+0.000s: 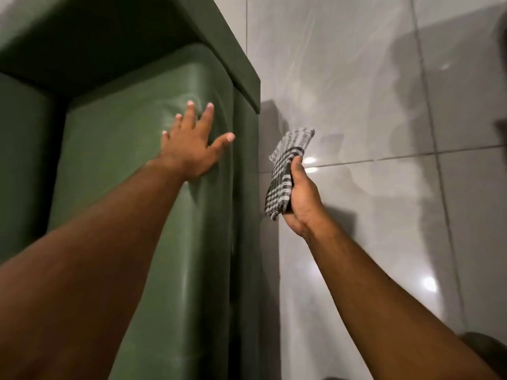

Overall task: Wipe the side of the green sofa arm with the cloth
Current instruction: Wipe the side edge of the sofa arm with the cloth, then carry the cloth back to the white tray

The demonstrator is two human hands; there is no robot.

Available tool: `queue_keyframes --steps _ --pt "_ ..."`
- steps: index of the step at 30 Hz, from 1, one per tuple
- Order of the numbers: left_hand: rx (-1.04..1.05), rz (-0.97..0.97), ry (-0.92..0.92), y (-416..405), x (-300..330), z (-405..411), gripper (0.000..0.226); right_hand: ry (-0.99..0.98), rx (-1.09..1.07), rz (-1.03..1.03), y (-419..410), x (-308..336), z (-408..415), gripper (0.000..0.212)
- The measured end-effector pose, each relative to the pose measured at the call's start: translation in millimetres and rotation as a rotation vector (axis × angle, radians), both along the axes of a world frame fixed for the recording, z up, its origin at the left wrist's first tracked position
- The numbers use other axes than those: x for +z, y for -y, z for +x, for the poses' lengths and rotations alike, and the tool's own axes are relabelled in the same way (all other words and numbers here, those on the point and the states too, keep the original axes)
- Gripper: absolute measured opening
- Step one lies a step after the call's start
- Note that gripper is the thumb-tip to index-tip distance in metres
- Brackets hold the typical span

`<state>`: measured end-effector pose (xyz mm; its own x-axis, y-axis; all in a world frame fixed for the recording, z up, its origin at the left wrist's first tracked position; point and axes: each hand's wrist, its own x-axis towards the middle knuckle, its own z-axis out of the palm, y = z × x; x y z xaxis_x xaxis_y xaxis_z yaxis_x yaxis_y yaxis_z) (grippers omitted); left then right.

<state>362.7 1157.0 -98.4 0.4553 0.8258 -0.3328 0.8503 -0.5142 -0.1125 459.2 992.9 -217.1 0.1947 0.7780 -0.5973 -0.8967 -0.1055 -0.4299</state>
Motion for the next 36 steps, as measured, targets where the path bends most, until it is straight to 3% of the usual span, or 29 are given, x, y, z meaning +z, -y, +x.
queue_keyframes --steps 5,10,16,21,25,36 --pt "0.12 -0.032 0.219 72.5 123.6 -20.4 0.087 -0.011 0.011 -0.008 38.5 151.0 32.2 0.057" --pt "0.275 0.0 0.261 144.6 245.5 -61.8 0.097 0.065 0.099 0.044 67.0 293.6 39.6 0.052" --pt "0.571 0.168 0.418 237.8 396.2 -140.5 0.092 0.18 0.371 0.157 82.4 444.2 -9.1 0.055" --pt "0.887 0.373 0.482 357.0 496.1 -261.3 0.089 0.305 0.697 0.308 118.8 554.2 -116.5 0.054" --pt "1.107 0.539 0.5 464.5 532.4 -356.8 0.088 0.345 0.976 0.472 165.4 612.1 -228.9 0.056" --pt "1.718 0.789 0.384 819.7 540.6 -532.8 0.086 0.186 1.718 0.664 432.0 651.5 -553.4 0.053"
